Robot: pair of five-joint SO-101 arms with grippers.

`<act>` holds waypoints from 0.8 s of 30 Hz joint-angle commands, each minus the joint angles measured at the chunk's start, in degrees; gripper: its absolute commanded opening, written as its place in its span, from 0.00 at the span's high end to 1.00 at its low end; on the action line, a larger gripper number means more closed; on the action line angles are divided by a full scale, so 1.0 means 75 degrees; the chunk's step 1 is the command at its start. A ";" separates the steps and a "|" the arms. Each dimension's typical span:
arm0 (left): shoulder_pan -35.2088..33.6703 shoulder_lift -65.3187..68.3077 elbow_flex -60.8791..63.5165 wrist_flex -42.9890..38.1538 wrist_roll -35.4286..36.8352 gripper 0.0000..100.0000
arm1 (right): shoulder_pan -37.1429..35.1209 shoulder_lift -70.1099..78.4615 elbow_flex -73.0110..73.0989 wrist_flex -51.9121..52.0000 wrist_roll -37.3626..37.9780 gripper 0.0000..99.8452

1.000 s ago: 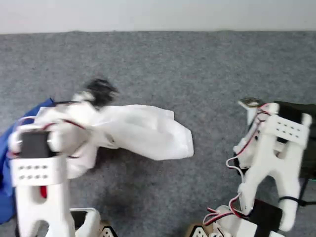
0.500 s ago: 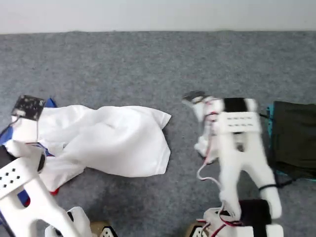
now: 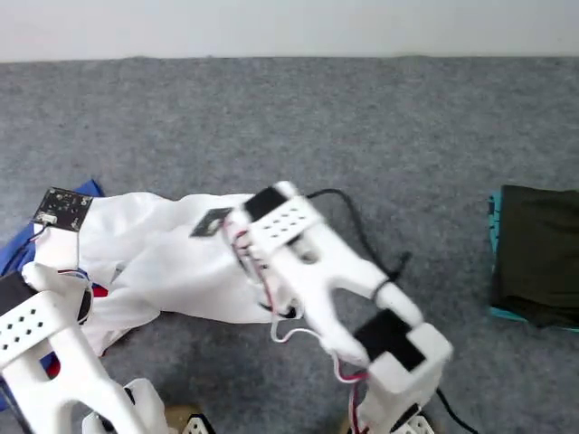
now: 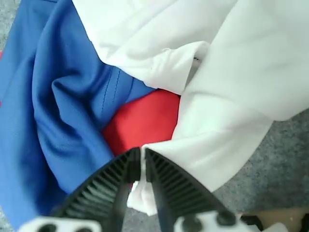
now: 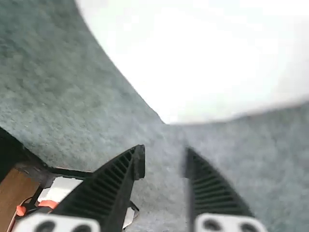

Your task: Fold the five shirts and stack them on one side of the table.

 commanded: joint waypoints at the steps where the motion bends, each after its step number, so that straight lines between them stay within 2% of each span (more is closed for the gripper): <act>1: -0.0047 -0.0188 -0.0018 -0.0152 0.0012 0.99 | -0.0580 0.0510 -0.1020 0.0287 -0.0105 0.77; 6: -0.0047 -0.0188 -0.0018 -0.0117 0.0012 0.99 | -0.1155 0.1354 -0.1711 0.0217 -0.0082 0.77; 9: -0.0047 -0.0188 -0.0018 -0.0117 0.0129 0.99 | -0.1143 0.1952 -0.1782 0.0018 -0.0105 0.77; 17: -0.0035 -0.0188 -0.0018 -0.0117 0.0387 0.99 | -0.0275 0.3171 -0.1805 -0.0404 -0.0082 0.91; 21: -0.0023 -0.0188 -0.0076 -0.0117 0.0387 0.99 | 0.0229 0.3171 -0.1817 -0.0193 -0.0082 0.91; 24: 0.0000 -0.0199 -0.0217 -0.0035 0.0387 0.99 | 0.0662 0.2913 -0.1946 -0.0088 -0.0105 0.99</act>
